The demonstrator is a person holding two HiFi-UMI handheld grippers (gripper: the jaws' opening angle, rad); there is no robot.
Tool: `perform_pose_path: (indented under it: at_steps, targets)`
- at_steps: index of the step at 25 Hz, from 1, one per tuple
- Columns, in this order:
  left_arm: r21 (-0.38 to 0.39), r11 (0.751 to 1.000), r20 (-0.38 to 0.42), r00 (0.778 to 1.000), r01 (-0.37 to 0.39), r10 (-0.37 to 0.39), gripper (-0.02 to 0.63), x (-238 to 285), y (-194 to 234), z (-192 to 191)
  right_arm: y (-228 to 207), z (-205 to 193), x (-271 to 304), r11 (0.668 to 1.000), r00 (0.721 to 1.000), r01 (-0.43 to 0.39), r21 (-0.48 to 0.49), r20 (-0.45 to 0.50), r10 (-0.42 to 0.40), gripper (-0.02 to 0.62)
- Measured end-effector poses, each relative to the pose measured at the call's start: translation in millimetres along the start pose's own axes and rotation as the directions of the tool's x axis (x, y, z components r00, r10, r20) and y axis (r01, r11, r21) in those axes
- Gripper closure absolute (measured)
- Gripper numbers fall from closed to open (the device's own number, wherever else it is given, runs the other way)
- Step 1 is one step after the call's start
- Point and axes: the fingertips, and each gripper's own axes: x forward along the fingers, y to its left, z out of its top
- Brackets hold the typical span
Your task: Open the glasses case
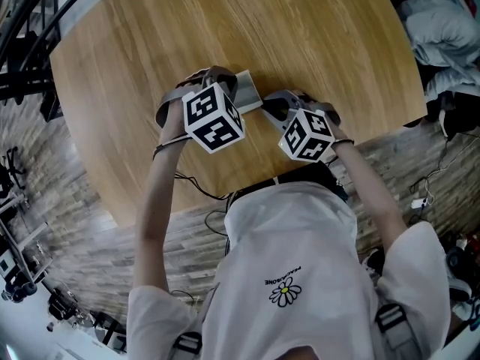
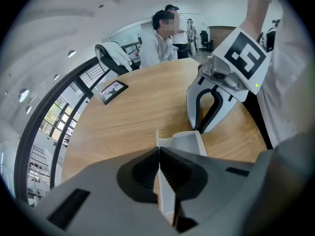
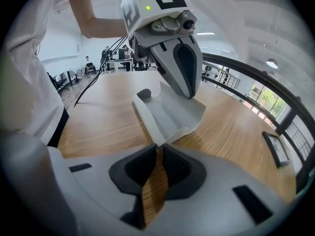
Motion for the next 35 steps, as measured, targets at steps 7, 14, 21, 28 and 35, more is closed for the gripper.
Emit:
perform_pose_path:
  at_steps: [7,14,21,28,35]
  targets:
    - [0.011,0.999,0.026,0.999,-0.034,0.034,0.583,1,4,1,0,-2,-1,0.999,1.0,0.001,0.042,0.009,-0.001,0.549]
    - [-0.006,0.995,0.085,0.991,-0.099,0.099,0.572,-14,8,8,-11,8,-11,0.989,0.999,0.016,0.149,0.043,-0.023,0.548]
    - [-0.207,0.957,0.274,0.927,-0.204,0.257,0.574,-78,44,36,-57,55,-62,0.972,0.966,0.174,0.157,0.166,-0.199,0.555]
    - [-0.503,0.8,0.419,0.717,-0.328,0.558,0.588,-182,71,59,-97,150,-164,0.89,0.772,0.397,0.224,0.443,-0.455,0.588]
    - [-0.816,0.481,0.374,0.342,-0.32,0.862,0.588,-278,55,38,-93,212,-259,0.777,0.494,0.523,0.351,0.618,-0.612,0.588]
